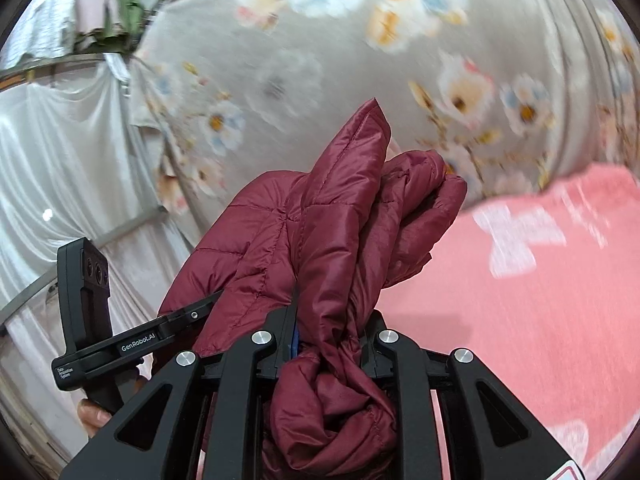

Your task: Fold large clothes

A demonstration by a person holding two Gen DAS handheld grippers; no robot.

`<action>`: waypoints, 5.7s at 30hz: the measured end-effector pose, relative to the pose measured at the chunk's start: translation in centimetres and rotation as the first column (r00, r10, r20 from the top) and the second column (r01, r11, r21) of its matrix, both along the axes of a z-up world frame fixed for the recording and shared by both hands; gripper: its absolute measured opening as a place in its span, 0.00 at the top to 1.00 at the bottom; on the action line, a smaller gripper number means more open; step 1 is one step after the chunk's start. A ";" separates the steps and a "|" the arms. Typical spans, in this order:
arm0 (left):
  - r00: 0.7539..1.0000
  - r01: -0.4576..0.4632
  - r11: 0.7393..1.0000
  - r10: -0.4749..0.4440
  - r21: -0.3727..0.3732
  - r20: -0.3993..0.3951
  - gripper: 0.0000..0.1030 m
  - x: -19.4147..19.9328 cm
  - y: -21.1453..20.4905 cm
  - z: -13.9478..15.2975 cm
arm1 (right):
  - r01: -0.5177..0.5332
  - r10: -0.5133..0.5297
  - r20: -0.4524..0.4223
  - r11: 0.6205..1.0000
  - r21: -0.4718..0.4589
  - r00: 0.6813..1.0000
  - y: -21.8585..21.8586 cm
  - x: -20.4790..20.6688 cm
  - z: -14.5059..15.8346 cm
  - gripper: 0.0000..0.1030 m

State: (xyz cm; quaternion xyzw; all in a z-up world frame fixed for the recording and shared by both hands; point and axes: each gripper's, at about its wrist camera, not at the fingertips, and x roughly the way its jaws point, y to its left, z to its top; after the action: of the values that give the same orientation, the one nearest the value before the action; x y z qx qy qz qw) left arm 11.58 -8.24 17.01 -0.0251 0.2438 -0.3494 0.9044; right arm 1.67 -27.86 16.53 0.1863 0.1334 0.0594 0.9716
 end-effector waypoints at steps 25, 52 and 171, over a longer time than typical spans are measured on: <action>0.986 -0.120 0.982 0.134 0.145 -0.096 0.59 17.2 4.9 -16.1 | -0.070 0.049 -0.289 0.996 -0.062 0.956 4.3 20.1 -17.1 0.80; 0.865 -0.315 0.878 0.422 0.360 -0.271 0.17 16.3 7.1 -17.0 | 0.031 -0.092 -0.458 0.990 -0.140 0.884 2.2 15.7 -16.7 0.79; 0.860 -0.463 0.766 0.511 0.446 0.014 0.05 -1.4 5.7 -21.3 | 0.080 -0.244 -0.440 0.930 -0.358 0.864 9.5 1.8 -22.1 0.24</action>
State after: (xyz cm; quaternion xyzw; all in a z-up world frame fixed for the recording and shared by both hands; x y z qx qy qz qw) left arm 10.15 -2.57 -4.31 0.0959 0.3489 -0.0376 0.9315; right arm 3.49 -18.38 -5.53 0.0420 0.3600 -0.0943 0.9272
